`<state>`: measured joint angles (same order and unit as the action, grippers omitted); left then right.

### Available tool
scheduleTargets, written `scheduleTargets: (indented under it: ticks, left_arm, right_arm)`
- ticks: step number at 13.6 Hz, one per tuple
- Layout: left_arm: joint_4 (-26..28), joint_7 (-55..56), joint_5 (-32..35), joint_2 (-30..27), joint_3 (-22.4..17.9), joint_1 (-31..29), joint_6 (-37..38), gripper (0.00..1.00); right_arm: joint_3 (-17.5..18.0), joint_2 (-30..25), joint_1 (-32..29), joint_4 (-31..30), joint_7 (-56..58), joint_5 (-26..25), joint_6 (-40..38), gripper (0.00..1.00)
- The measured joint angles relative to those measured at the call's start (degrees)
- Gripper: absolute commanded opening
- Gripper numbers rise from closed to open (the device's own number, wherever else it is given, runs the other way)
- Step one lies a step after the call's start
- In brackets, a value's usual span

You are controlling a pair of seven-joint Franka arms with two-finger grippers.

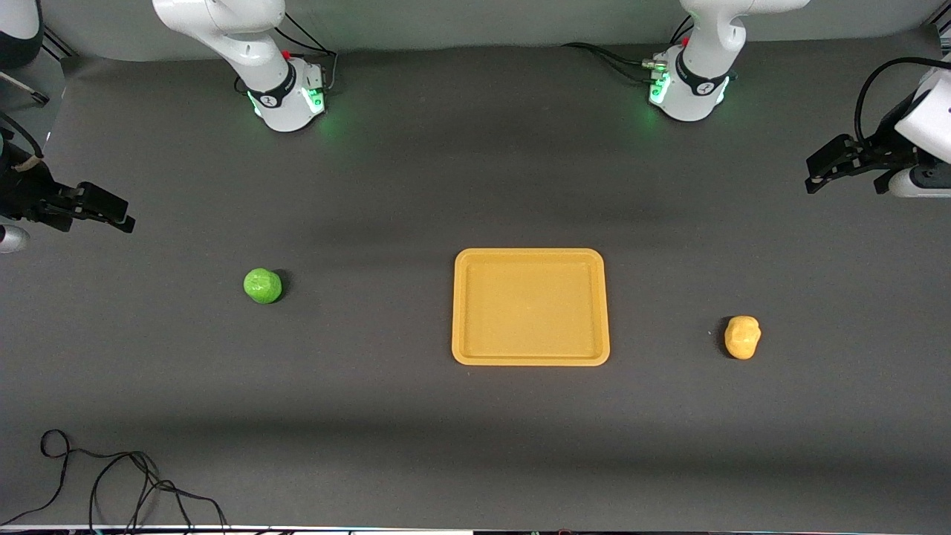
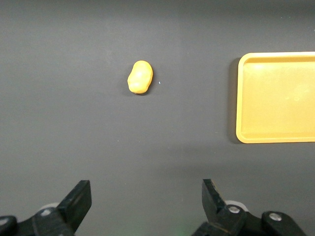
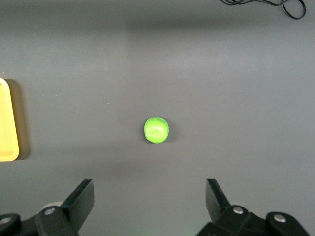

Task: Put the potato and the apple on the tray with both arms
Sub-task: 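Reach the right gripper to the green apple while the left gripper reaches the potato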

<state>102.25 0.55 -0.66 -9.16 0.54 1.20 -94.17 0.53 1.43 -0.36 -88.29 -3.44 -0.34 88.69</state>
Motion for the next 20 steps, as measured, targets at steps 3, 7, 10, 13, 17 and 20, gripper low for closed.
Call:
scheduleTargets:
  ticks: [3, 7, 10, 13, 17, 20]
  left_arm:
    - [0.00, 0.00, 0.00, -0.02, 0.01, 0.00, -0.01, 1.00]
    - [0.05, 0.00, 0.00, 0.04, 0.00, 0.00, -0.82, 1.00]
    - [0.50, -0.01, 0.01, 0.74, -0.05, 0.00, -2.89, 1.00]
    - [1.34, -0.07, 0.09, 3.85, -0.05, -0.01, -7.35, 1.00]
    - [2.03, -2.19, 0.16, 13.29, -0.24, -0.06, -16.16, 1.00]
    - [2.90, -4.53, 2.46, 20.14, -0.48, -0.58, -22.90, 1.00]
  right_arm:
    - [0.48, 0.00, 0.37, 0.02, -0.04, -0.16, 0.00, 1.00]
    - [0.56, 0.17, 0.39, -0.03, 0.14, -0.25, 0.02, 1.00]
    - [0.56, 0.99, 0.39, -0.57, 2.51, -0.36, 0.02, 1.00]
    - [0.56, 1.47, 0.40, -1.14, 3.00, -0.41, 0.05, 1.00]
    - [0.56, 1.41, 0.40, -11.23, 3.02, -0.43, 12.34, 1.00]
    - [0.50, 1.69, 0.40, -22.40, 3.02, -0.43, 24.73, 1.00]
